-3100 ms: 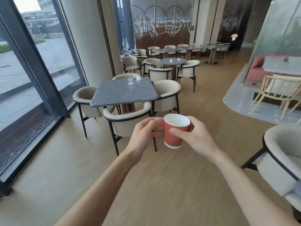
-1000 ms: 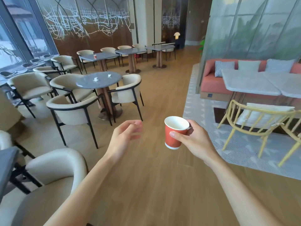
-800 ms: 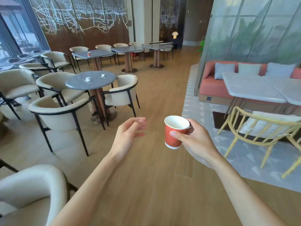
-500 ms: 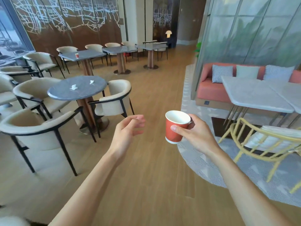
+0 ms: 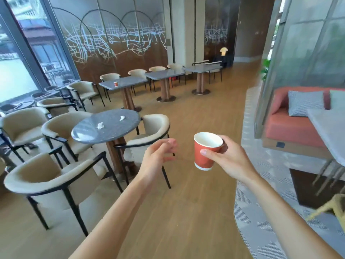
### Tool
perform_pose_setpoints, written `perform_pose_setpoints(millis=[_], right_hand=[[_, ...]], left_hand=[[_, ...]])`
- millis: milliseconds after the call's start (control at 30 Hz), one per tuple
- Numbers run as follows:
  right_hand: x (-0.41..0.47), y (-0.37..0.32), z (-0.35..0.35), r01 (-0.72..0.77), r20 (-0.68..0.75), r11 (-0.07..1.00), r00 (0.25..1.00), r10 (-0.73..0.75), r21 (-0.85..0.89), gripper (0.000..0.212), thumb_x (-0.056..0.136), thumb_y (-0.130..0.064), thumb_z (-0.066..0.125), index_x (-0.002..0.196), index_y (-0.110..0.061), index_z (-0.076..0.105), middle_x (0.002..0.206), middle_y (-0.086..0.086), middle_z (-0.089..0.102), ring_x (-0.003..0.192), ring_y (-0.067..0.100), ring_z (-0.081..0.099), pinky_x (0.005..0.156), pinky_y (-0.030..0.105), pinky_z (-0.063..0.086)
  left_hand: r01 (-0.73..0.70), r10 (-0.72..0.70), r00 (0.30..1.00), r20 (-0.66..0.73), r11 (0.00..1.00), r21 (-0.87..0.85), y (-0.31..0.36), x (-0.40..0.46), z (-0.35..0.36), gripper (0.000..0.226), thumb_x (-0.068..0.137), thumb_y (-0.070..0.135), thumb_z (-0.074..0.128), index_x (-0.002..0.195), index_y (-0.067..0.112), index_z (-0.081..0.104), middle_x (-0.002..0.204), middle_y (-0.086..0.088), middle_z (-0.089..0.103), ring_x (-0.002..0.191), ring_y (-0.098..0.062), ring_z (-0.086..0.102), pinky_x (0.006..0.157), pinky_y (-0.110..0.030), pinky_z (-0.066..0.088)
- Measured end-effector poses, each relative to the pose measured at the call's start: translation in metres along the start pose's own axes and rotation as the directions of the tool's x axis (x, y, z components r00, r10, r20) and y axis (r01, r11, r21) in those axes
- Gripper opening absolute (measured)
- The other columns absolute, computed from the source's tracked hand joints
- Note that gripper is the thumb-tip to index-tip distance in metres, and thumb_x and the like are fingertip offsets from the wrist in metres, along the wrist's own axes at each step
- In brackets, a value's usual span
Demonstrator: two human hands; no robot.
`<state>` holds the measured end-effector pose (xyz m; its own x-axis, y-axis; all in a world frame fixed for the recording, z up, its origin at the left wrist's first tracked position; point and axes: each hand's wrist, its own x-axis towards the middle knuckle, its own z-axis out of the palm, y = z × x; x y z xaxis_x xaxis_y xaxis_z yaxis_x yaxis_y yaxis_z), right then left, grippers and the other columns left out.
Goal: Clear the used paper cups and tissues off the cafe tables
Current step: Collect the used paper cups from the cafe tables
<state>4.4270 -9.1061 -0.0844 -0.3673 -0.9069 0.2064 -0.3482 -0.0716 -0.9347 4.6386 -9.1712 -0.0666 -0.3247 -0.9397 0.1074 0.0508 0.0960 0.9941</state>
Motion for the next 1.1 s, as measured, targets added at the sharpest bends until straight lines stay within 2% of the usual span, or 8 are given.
perform_pose_setpoints(millis=[100, 133, 233, 467, 700, 833, 933, 1100], right_hand=[[0.08, 0.0, -0.004, 0.027, 0.073, 0.999, 0.997, -0.029, 0.023, 0.051, 0.077, -0.03, 0.087, 0.121, -0.027, 0.062, 0.11, -0.013, 0.071, 0.101, 0.004, 0.067, 0.076, 0.013, 0.049], [0.104, 0.001, -0.005, 0.036, 0.091, 0.999, 0.995, -0.038, 0.028, 0.05, 0.077, -0.03, 0.087, 0.121, -0.028, 0.062, 0.109, -0.014, 0.071, 0.101, 0.003, 0.067, 0.075, 0.013, 0.049], [0.171, 0.011, -0.007, 0.033, 0.13, 0.999, 0.991, -0.038, 0.036, 0.053, 0.077, -0.03, 0.087, 0.123, -0.027, 0.062, 0.111, -0.012, 0.071, 0.102, 0.005, 0.067, 0.08, 0.018, 0.05], [0.33, 0.072, -0.005, 0.018, 0.153, 1.0, 0.988, -0.018, 0.006, 0.054, 0.077, -0.031, 0.087, 0.124, -0.029, 0.061, 0.111, -0.015, 0.071, 0.102, 0.001, 0.066, 0.08, 0.016, 0.05], [0.528, 0.12, -0.001, 0.009, 0.11, 0.999, 0.994, -0.005, -0.036, 0.058, 0.074, -0.035, 0.089, 0.125, -0.032, 0.061, 0.112, -0.014, 0.071, 0.106, 0.007, 0.067, 0.096, 0.035, 0.054], [0.629, 0.132, -0.008, 0.0, 0.084, 0.999, 0.996, 0.003, -0.04, 0.058, 0.073, -0.035, 0.088, 0.123, -0.035, 0.06, 0.112, -0.015, 0.071, 0.106, 0.007, 0.067, 0.097, 0.038, 0.054], [0.693, 0.146, -0.012, -0.011, 0.09, 1.0, 0.996, 0.014, -0.026, 0.059, 0.073, -0.034, 0.089, 0.124, -0.033, 0.06, 0.114, -0.014, 0.071, 0.107, 0.008, 0.067, 0.098, 0.042, 0.054], [0.798, 0.183, -0.012, -0.008, 0.109, 1.0, 0.994, 0.009, -0.015, 0.056, 0.074, -0.03, 0.088, 0.123, -0.03, 0.061, 0.112, -0.015, 0.071, 0.104, 0.007, 0.068, 0.093, 0.032, 0.054]], left_hand=[[-0.018, 0.018, 0.999, -0.047, 1.0, 0.014, 0.011, 0.075, 0.016, 0.025, 0.102, 0.015, 0.05, 0.111, 0.009, 0.073, 0.115, -0.009, 0.073, 0.112, -0.024, 0.066, 0.095, -0.039, 0.057], [-0.02, 0.021, 0.998, -0.061, 1.0, 0.017, 0.013, 0.097, 0.021, 0.025, 0.102, 0.016, 0.05, 0.111, 0.009, 0.073, 0.115, -0.009, 0.073, 0.112, -0.024, 0.066, 0.096, -0.039, 0.057], [-0.009, 0.011, 0.996, -0.086, 1.0, 0.023, 0.01, 0.158, 0.034, 0.024, 0.102, 0.019, 0.053, 0.112, 0.01, 0.072, 0.114, -0.007, 0.074, 0.113, -0.024, 0.066, 0.099, -0.041, 0.056], [0.014, -0.015, 0.992, -0.124, 1.0, -0.01, -0.039, 0.318, 0.056, 0.023, 0.102, 0.018, 0.054, 0.109, 0.01, 0.073, 0.112, -0.008, 0.074, 0.11, -0.024, 0.067, 0.097, -0.041, 0.057], [0.04, -0.044, 0.995, -0.093, 0.998, -0.049, -0.078, 0.525, 0.073, 0.023, 0.102, 0.02, 0.054, 0.111, 0.011, 0.073, 0.109, -0.005, 0.075, 0.108, -0.023, 0.069, 0.093, -0.037, 0.057], [0.057, -0.061, 0.996, -0.071, 0.997, -0.053, -0.081, 0.629, 0.086, 0.021, 0.099, 0.02, 0.057, 0.109, 0.011, 0.073, 0.11, -0.007, 0.074, 0.11, -0.025, 0.067, 0.097, -0.043, 0.056], [0.069, -0.072, 0.996, -0.05, 0.997, -0.047, -0.09, 0.691, 0.097, 0.03, 0.089, 0.029, 0.059, 0.109, 0.011, 0.074, 0.107, -0.006, 0.076, 0.109, -0.027, 0.068, 0.095, -0.042, 0.057], [0.077, -0.076, 0.993, -0.092, 0.997, 0.0, -0.114, 0.798, 0.109, 0.022, 0.101, 0.015, 0.054, 0.108, 0.008, 0.074, 0.109, -0.01, 0.074, 0.108, -0.027, 0.068, 0.097, -0.046, 0.055]])
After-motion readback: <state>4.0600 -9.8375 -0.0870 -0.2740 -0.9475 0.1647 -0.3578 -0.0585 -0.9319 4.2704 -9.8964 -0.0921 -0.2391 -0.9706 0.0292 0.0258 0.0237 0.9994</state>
